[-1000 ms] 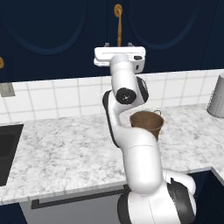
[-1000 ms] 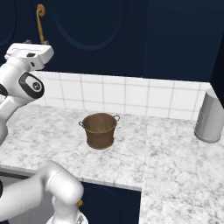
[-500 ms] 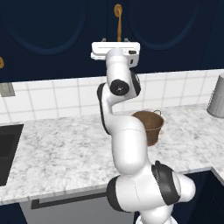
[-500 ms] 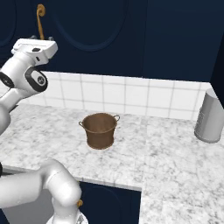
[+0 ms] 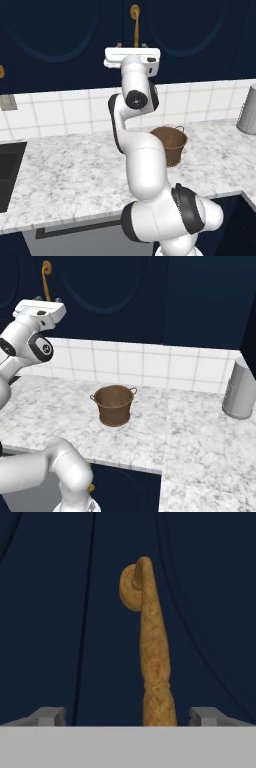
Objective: Open the cabinet, pick up the bread from the cabinet and place it in the basket. Then move the basket to the dining counter.
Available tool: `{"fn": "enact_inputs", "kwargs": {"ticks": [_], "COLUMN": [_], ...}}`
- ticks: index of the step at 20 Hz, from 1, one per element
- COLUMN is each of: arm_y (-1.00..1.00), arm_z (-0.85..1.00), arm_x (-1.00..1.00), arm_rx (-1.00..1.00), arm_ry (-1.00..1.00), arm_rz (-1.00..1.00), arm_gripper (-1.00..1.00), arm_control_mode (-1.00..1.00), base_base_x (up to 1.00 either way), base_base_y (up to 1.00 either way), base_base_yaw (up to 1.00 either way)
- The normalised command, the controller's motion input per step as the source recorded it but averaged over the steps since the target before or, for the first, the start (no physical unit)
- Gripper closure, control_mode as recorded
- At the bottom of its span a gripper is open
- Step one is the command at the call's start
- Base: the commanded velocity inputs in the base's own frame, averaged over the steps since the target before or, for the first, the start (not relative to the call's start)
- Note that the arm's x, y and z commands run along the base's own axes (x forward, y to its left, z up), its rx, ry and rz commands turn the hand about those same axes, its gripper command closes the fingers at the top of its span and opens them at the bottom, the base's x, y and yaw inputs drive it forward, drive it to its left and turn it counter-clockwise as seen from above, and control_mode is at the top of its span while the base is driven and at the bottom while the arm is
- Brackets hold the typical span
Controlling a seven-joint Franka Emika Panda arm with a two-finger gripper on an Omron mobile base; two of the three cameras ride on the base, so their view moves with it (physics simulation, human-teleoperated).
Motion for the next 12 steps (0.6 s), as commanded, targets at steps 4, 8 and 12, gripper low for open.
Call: {"fn": "enact_inputs", "kwargs": {"ticks": [4, 8, 12], "arm_y": [0.0, 0.0, 0.0], "arm_z": [0.0, 0.0, 0.0], "arm_x": [0.14, 0.0, 0.0], "arm_rx": [0.0, 0.0, 0.0], "arm_ry": [0.0, 0.0, 0.01], "arm_rz": [0.01, 0.0, 0.0], "arm_gripper": [1.0, 1.0, 1.0], "arm_control_mode": [-1.0, -1.0, -1.0], "base_base_x": [0.0, 0.0, 0.0], "base_base_y": [0.0, 0.0, 0.0], "base_base_yaw": [0.0, 0.0, 0.0]}}
